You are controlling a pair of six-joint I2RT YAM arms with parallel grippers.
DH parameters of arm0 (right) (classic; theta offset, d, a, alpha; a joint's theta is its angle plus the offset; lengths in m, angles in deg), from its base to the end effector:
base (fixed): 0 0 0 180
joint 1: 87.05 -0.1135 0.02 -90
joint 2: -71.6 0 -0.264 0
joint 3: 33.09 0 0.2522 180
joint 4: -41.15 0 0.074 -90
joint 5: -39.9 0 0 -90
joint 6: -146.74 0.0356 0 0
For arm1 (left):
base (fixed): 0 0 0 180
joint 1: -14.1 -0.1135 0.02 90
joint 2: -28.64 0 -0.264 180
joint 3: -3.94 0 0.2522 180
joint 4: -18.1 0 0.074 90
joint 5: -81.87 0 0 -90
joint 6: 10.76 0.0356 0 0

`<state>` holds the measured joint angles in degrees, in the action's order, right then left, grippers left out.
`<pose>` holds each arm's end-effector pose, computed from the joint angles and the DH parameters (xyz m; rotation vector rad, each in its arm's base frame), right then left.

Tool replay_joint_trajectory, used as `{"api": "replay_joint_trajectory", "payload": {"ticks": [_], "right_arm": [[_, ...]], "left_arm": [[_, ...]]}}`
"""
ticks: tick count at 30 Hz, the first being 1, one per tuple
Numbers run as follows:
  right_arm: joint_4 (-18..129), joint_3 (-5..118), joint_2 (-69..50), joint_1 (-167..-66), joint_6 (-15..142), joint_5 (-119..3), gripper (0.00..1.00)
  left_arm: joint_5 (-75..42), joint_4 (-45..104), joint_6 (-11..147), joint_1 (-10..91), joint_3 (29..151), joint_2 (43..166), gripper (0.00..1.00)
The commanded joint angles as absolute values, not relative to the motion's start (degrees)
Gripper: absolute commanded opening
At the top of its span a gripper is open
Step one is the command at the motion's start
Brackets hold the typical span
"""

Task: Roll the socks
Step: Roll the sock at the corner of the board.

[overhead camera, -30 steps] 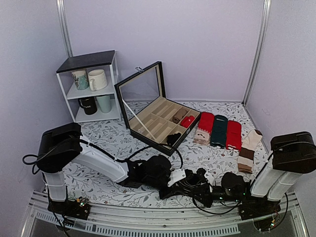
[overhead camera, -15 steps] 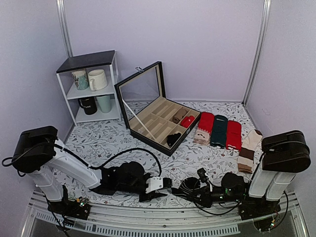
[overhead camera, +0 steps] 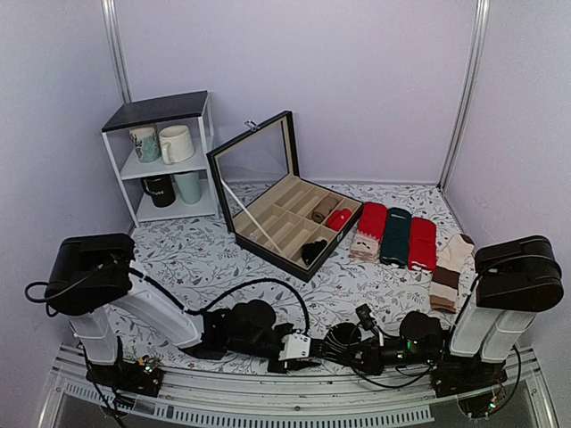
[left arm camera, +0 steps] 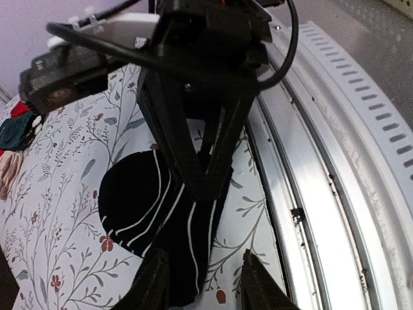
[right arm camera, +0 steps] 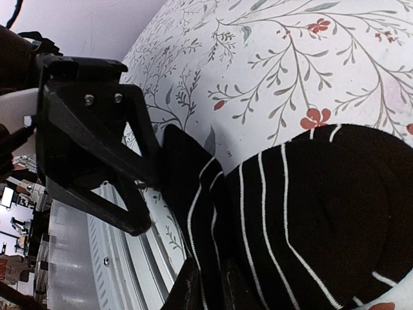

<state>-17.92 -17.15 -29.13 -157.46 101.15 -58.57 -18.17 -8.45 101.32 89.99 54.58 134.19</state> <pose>0.0589 0.1812 0.0743 -0.6269 2.2358 1.3203 0.0748 -0.3232 0.1097 1.6908 1.3217 -0.7465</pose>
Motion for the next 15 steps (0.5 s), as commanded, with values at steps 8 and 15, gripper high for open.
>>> {"api": "replay_joint_trajectory", "payload": {"ticks": [8, 15], "right_arm": [[-1.77, -19.6, -32.32, -157.91, 103.81, -62.08, 0.11], [-1.84, -19.41, -32.76, -157.96, 103.68, -62.3, 0.1]], "left_arm": [[-17.49, -8.05, 101.78, 90.98, 57.85, 139.66, 0.38], [-16.57, -5.9, 102.01, 90.93, 59.51, 140.63, 0.42]]}}
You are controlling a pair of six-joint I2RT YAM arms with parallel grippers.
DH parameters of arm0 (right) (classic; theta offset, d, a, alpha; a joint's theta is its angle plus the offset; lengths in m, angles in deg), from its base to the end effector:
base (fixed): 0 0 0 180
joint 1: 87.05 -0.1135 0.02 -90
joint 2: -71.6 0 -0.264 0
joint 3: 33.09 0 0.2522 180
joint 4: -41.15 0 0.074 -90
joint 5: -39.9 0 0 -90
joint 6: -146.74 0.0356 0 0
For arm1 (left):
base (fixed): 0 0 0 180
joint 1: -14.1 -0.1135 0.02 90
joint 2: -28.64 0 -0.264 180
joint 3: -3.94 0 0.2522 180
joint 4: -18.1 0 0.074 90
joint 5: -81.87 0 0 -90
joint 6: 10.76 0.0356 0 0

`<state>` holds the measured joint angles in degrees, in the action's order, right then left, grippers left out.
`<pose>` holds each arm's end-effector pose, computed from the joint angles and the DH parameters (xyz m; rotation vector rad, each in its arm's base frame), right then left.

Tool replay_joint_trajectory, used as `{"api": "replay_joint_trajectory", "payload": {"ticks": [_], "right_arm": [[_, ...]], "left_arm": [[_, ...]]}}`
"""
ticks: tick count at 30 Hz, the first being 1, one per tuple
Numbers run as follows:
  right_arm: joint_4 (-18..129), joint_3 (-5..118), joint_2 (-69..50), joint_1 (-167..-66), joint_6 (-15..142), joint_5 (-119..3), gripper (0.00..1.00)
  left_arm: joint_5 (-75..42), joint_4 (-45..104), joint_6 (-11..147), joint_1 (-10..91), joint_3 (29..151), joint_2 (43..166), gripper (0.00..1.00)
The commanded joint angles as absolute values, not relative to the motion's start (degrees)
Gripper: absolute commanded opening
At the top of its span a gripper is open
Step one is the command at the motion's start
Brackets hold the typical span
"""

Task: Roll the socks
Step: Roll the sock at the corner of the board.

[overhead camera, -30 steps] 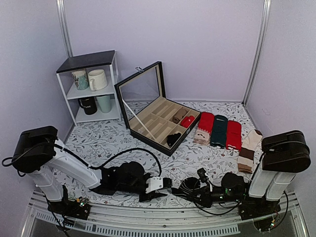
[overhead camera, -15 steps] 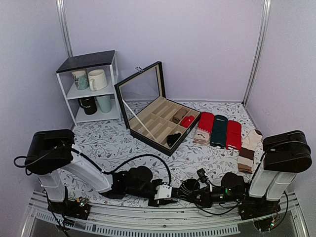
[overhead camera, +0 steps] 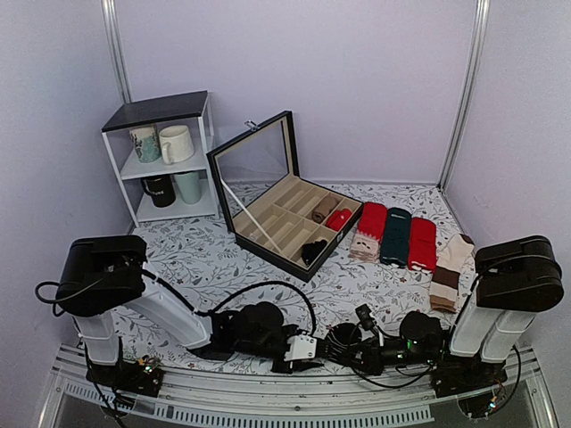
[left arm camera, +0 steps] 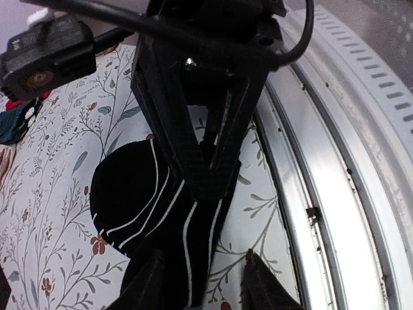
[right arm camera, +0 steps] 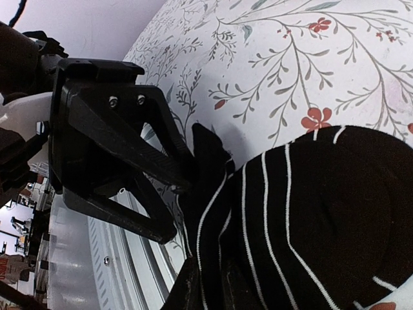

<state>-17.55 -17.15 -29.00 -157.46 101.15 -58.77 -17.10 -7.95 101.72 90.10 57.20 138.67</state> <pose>0.0587 0.1810 0.0741 -0.6304 2.2406 1.3200 0.0775 -0.3336 0.0948 1.7165 1.3510 -0.7119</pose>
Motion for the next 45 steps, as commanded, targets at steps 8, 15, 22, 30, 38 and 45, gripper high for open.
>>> {"api": "replay_joint_trajectory", "payload": {"ticks": [8, 15, 22, 30, 38, 45], "right_arm": [[-3.35, -19.33, -34.27, -157.97, 103.76, -62.94, 0.1], [-5.9, -19.74, -35.67, -157.98, 103.94, -62.98, 0.11], [-4.53, -21.83, -28.04, -157.89, 103.78, -57.77, 0.24], [23.53, -17.33, -4.12, -157.9, 98.1, -47.14, 0.39], [30.5, -18.21, 14.25, -158.18, 88.95, -46.3, 0.42], [21.17, -17.61, 7.4, -165.58, 78.54, -36.66, 0.49]], "left_arm": [[-15.03, 3.91, 101.93, 91.52, 63.52, 143.59, 0.16], [-14.85, 11.7, 100.05, 91.59, 64.89, 142.9, 0.0], [-16.94, 27.11, 89.55, 91.51, 67.62, 139.47, 0.0], [-19.01, 33.9, 81.63, 91.22, 67.61, 144.72, 0.0], [-24.0, 34.55, 79.16, 89.28, 67.66, 147.11, 0.0], [-26.44, 36.0, 79.04, 87.87, 67.36, 148.1, 0.0]]}}
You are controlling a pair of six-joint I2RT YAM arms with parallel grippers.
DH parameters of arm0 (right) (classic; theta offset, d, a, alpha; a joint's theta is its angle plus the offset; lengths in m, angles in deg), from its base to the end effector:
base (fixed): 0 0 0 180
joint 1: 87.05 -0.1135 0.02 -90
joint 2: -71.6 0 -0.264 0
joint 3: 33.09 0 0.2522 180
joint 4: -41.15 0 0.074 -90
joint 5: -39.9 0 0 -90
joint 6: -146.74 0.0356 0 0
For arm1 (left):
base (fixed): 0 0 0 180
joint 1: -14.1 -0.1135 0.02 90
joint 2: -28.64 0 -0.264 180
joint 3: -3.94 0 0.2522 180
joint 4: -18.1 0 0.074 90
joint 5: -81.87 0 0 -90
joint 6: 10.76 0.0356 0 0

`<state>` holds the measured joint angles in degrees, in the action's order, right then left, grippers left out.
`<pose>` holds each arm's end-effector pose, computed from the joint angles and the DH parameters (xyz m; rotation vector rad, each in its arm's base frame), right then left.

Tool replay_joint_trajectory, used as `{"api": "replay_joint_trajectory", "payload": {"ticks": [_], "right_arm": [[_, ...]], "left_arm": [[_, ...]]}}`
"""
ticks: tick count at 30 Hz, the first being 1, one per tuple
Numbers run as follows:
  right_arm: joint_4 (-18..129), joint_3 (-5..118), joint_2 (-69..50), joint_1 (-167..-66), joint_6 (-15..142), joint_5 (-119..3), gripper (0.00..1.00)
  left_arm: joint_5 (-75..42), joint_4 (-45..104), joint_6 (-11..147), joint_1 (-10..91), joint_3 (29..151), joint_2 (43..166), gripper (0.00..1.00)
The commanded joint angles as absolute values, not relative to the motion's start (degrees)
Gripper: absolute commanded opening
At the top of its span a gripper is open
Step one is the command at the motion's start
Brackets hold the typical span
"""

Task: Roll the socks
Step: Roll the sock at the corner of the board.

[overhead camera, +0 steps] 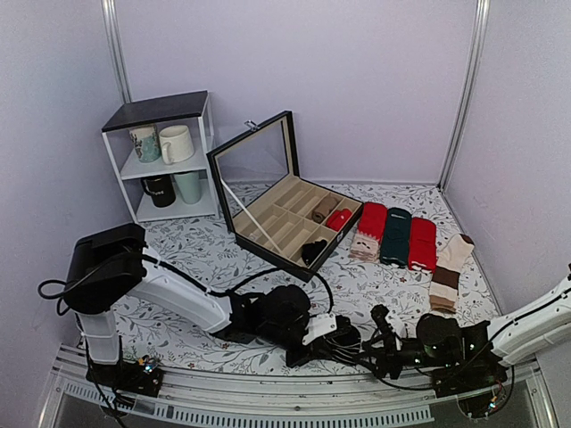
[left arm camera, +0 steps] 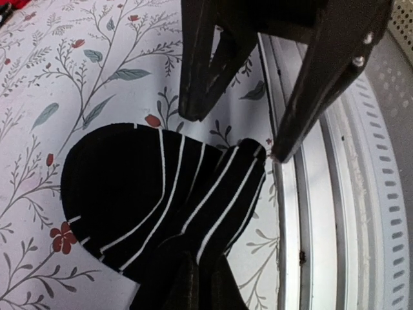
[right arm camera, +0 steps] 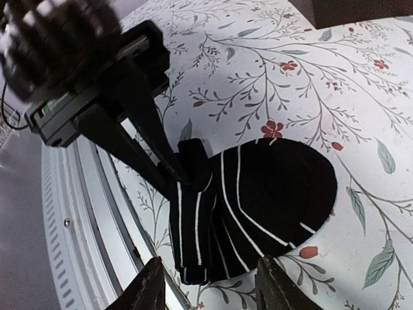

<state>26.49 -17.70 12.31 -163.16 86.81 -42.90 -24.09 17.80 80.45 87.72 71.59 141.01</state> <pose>0.0433 0.1565 0.1122 -0.7978 2.0884 0.9628 0.0969 -0.3644 0.1044 1.6403 1.9012 -0.9056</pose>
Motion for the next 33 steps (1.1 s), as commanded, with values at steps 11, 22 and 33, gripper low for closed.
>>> {"api": "replay_joint_trajectory", "payload": {"ticks": [11, 22, 33], "right_arm": [[12.23, -12.54, -5.15, -172.91, 67.4, -28.5, 0.52], [14.36, -11.32, -4.78, -175.71, 65.03, -26.95, 0.52], [21.02, -10.45, 4.12, -178.99, 64.58, -19.76, 0.52]], "left_arm": [[-27.55, 36.84, 78.84, 87.15, 67.88, 148.83, 0.0], [-28.01, 36.78, 78.49, 87.0, 67.71, 149.66, 0.0], [-28.34, 36.63, 78.36, 87.04, 67.88, 150.01, 0.0]]}}
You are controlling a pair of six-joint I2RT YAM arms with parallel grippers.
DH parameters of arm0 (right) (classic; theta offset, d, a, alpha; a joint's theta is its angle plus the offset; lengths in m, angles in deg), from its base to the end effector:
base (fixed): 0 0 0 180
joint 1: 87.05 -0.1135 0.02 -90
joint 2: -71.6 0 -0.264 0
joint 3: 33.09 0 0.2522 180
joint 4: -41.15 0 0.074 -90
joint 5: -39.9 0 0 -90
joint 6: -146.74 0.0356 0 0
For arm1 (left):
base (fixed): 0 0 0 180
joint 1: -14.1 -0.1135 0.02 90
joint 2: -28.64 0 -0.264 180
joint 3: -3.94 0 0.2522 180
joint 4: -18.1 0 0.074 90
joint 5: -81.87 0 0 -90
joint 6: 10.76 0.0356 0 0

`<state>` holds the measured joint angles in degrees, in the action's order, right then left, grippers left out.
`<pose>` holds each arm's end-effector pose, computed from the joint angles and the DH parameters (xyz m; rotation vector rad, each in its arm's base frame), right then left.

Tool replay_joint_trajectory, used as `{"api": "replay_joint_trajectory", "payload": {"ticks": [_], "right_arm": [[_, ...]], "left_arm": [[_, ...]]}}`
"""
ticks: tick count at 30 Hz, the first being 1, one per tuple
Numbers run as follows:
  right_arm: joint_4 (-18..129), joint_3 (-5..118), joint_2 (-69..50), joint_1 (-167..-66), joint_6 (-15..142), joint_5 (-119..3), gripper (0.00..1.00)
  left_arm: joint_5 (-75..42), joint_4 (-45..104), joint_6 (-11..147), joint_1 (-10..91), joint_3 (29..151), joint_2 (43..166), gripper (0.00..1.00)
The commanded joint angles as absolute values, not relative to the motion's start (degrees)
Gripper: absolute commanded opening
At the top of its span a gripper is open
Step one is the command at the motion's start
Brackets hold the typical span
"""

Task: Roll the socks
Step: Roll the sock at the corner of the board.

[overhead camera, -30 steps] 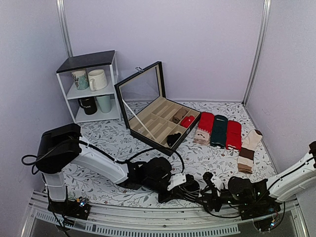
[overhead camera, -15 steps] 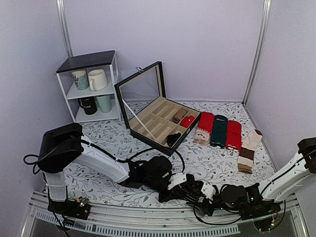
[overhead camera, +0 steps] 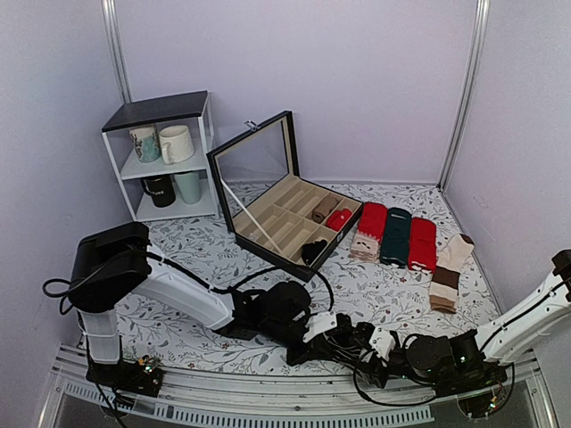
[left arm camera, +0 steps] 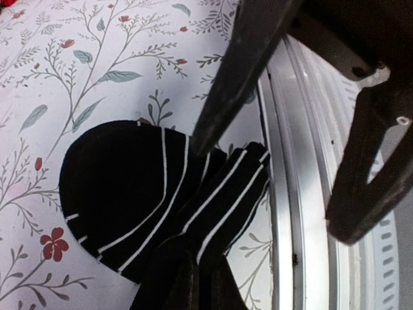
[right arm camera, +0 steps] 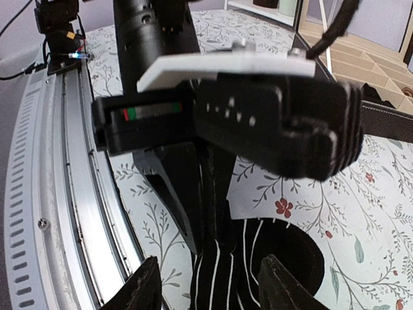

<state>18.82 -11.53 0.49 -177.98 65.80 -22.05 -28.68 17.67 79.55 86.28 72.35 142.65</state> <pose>0.0136 0.1921 0.1231 -1.0896 1.7257 0.6190 0.1043 -0.3652 0.0983 1.6505 1.9310 -0.9850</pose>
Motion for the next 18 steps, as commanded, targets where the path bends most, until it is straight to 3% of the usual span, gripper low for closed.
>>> {"api": "replay_joint_trajectory", "payload": {"ticks": [1, 7, 10, 18], "right_arm": [[21.0, -10.43, 4.47, -179.06, 64.46, -20.53, 0.52], [17.34, -11.35, -0.13, -179.05, 65.31, -25.38, 0.51], [16.28, -11.24, -3.36, -179.01, 66.17, -26.22, 0.43], [14.32, -11.74, -8.15, -179.04, 67.88, -24.11, 0.43]], "left_arm": [[-28.34, 36.62, 78.36, 87.03, 67.88, 150.09, 0.0], [-28.6, 36.16, 78.09, 87.02, 67.88, 150.49, 0.0], [-28.78, 36.19, 78.17, 87.02, 68.04, 150.75, 0.0], [-28.7, 36.26, 78.1, 86.98, 68.32, 151.06, 0.0]]}}
